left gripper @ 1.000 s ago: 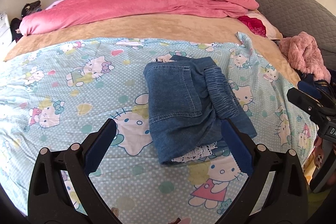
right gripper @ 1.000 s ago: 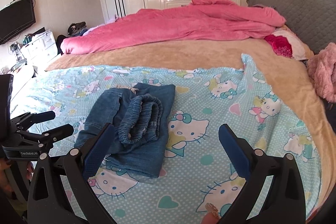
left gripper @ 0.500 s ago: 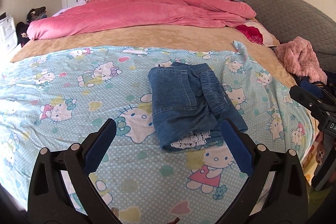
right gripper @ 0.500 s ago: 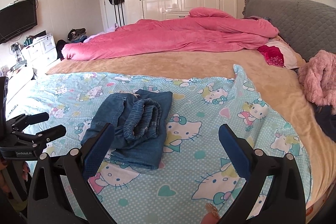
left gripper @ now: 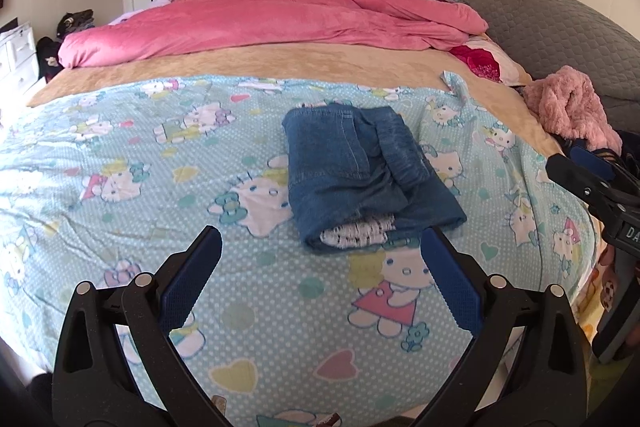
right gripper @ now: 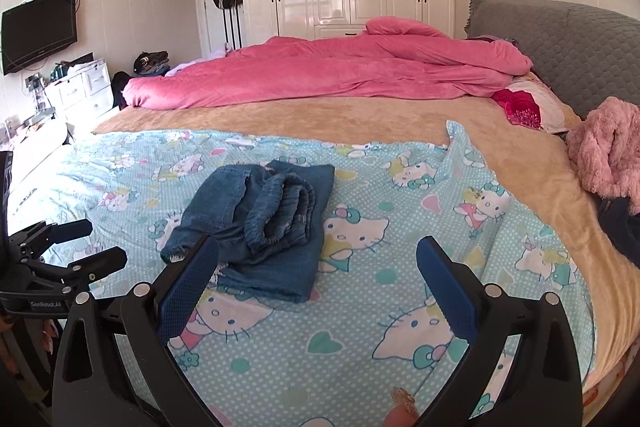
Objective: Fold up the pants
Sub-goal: 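Withdraw both open tools up and away from the folded stack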
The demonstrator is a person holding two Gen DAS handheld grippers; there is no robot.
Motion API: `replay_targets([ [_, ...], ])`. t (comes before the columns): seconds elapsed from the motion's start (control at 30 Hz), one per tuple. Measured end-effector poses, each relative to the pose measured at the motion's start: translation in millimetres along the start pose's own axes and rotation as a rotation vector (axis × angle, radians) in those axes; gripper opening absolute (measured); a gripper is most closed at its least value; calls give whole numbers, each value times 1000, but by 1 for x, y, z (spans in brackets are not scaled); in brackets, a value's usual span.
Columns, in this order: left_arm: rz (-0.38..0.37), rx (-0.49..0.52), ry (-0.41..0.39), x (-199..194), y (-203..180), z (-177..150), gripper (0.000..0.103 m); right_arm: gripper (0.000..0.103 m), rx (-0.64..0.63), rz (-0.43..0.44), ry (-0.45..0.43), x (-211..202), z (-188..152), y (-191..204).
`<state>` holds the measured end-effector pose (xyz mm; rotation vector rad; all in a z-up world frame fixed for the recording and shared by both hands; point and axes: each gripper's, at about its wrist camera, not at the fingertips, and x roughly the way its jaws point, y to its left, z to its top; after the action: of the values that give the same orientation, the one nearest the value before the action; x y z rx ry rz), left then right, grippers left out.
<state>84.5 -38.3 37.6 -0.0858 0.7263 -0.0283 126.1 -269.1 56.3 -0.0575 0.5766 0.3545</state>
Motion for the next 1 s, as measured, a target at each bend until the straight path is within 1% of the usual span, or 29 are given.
replay_targets([
  [0.3, 1, -12, 23, 2, 4, -21, 94, 99, -13, -19, 17, 0, -15, 3],
  [0.47, 4, -24, 21, 2, 8, -26, 94, 99, -4, -28, 48, 4, -27, 1],
  [0.73, 13, -34, 58, 9, 12, -38, 94, 99, 0, -17, 166, 27, -55, 7],
  [1.0, 28, -40, 71, 11, 16, -40, 94, 99, 4, -11, 167, 30, -57, 7],
])
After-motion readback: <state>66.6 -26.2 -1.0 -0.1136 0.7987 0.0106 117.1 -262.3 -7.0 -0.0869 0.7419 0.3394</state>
